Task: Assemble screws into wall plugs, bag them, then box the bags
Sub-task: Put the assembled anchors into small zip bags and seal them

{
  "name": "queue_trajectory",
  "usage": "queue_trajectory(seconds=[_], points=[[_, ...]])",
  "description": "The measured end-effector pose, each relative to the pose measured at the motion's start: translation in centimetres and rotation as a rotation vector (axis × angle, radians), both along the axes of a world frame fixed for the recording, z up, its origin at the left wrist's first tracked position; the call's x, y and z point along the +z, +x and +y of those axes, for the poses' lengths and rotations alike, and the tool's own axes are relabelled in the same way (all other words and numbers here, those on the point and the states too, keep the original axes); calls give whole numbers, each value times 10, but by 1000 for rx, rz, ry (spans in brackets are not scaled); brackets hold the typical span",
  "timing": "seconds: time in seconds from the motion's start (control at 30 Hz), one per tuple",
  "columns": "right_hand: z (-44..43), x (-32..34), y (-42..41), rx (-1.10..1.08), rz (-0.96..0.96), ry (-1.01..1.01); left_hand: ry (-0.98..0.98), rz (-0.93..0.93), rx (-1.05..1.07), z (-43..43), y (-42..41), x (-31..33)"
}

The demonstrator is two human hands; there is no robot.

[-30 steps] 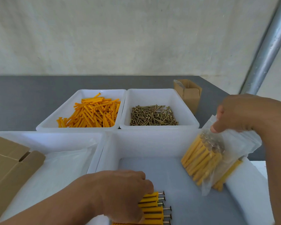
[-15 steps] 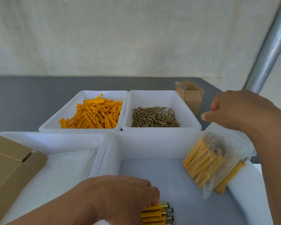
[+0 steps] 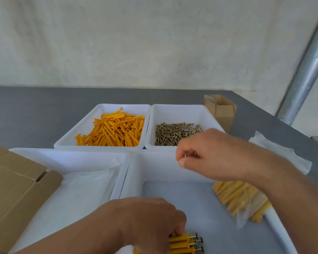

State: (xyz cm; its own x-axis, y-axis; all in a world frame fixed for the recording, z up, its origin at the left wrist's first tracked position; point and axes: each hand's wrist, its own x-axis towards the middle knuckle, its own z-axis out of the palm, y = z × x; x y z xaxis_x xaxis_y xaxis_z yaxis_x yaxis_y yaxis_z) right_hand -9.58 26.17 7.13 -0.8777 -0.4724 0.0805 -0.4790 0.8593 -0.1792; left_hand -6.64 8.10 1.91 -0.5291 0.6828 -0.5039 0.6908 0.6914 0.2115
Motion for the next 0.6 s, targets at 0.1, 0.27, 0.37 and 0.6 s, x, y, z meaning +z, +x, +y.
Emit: queue_trajectory(seconds=[0.1, 0.27, 0.37, 0.6], points=[[-14, -22, -4, 96, -62, 118, 53, -33, 23, 7, -5, -6], [-25, -42, -7, 99, -225, 198, 62, -37, 77, 5, -7, 9], [-33, -53, -6, 126, -269, 284, 164, 16, 141, -6, -7, 28], [-42, -69, -6, 192, -376, 299, 355, 314, 514, -65, -22, 53]])
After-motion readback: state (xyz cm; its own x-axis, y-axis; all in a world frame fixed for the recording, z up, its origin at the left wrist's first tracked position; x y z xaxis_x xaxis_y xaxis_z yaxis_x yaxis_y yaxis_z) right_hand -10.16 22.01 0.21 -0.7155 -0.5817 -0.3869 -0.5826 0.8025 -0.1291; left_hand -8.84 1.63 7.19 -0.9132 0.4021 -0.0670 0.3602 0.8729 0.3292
